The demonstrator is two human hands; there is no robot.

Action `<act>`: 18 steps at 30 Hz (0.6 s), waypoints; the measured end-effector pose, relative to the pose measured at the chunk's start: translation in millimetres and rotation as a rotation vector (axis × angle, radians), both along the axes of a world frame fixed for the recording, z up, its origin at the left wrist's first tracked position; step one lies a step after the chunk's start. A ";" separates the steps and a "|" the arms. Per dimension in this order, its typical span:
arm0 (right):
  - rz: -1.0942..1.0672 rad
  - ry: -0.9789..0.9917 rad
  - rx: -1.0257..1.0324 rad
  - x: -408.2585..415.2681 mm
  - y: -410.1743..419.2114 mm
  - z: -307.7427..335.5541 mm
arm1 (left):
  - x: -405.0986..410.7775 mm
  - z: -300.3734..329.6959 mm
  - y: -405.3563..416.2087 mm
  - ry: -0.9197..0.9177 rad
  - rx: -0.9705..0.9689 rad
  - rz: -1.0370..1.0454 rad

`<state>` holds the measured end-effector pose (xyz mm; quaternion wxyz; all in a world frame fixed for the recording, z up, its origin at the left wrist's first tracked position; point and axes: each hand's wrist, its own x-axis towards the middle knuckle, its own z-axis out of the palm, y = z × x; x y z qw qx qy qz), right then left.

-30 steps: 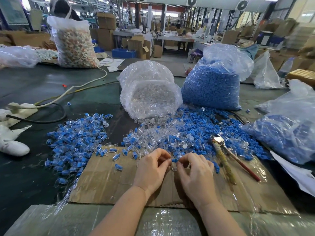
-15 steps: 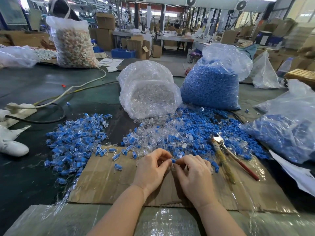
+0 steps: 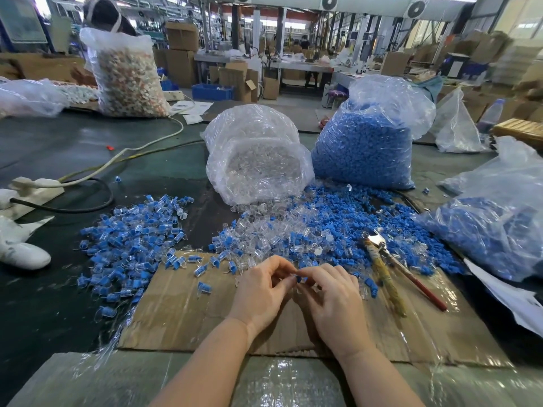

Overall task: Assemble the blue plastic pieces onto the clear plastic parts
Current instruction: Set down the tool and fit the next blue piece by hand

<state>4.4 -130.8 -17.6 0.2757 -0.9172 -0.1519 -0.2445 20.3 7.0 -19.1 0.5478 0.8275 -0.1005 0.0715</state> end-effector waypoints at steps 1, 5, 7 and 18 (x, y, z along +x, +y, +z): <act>0.003 0.003 0.001 0.0 0.1 0.1 | -0.1 0.0 0.1 0.001 0.007 0.000; 0.016 -0.005 0.019 0.2 0.1 0.2 | -0.2 -0.6 0.1 0.001 0.019 0.007; 0.006 -0.010 0.062 0.2 -0.8 0.0 | 0.4 -0.7 0.1 -0.002 0.022 0.016; -0.769 0.464 -0.227 22.9 -61.0 22.5 | 0.6 -1.8 -0.4 0.007 0.036 0.024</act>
